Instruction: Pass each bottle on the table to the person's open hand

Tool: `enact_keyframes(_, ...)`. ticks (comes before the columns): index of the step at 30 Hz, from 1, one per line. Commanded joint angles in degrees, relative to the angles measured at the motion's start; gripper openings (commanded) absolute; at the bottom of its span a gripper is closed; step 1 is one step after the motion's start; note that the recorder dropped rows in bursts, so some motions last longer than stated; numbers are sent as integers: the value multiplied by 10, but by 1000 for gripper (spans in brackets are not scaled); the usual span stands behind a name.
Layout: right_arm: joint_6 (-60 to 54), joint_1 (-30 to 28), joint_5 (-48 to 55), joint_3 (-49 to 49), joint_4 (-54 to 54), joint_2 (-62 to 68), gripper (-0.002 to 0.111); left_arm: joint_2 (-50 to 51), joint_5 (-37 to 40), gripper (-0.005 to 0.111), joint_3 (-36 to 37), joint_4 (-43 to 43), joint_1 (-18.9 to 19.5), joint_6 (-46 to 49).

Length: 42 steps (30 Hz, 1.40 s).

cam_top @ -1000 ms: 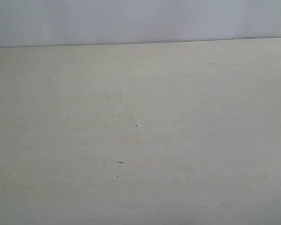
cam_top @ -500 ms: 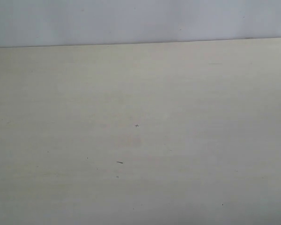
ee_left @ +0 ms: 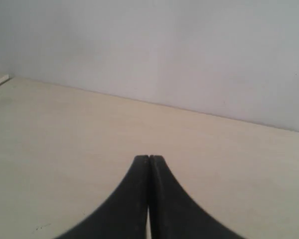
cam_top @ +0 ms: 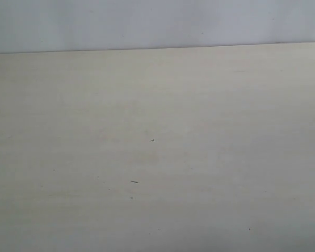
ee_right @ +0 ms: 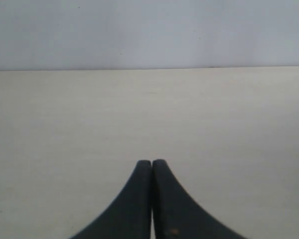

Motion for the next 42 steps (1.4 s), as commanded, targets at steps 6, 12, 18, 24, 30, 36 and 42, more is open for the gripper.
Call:
enact_keyframes(6,-1,2,-3,3,3,-3,0,-4,41,0,10,13,1,-1)
enact_keyframes(12,-1,2,-3,3,3,-3,0,-4,54,0,12,39,1,-1)
enact_keyframes(18,-1,2,-3,3,3,-3,0,-4,50,0,12,42,1,2)
enact_keyframes(24,-1,2,-3,3,3,-3,0,-4,85,0,12,38,1,2)
enact_keyframes(30,-1,2,-3,3,3,-3,0,-4,87,0,12,37,1,2)
enact_keyframes(36,-1,2,-3,3,3,-3,0,-4,87,0,12,37,1,2)
enact_keyframes(42,-1,2,-3,3,3,-3,0,-4,87,0,12,37,1,2)
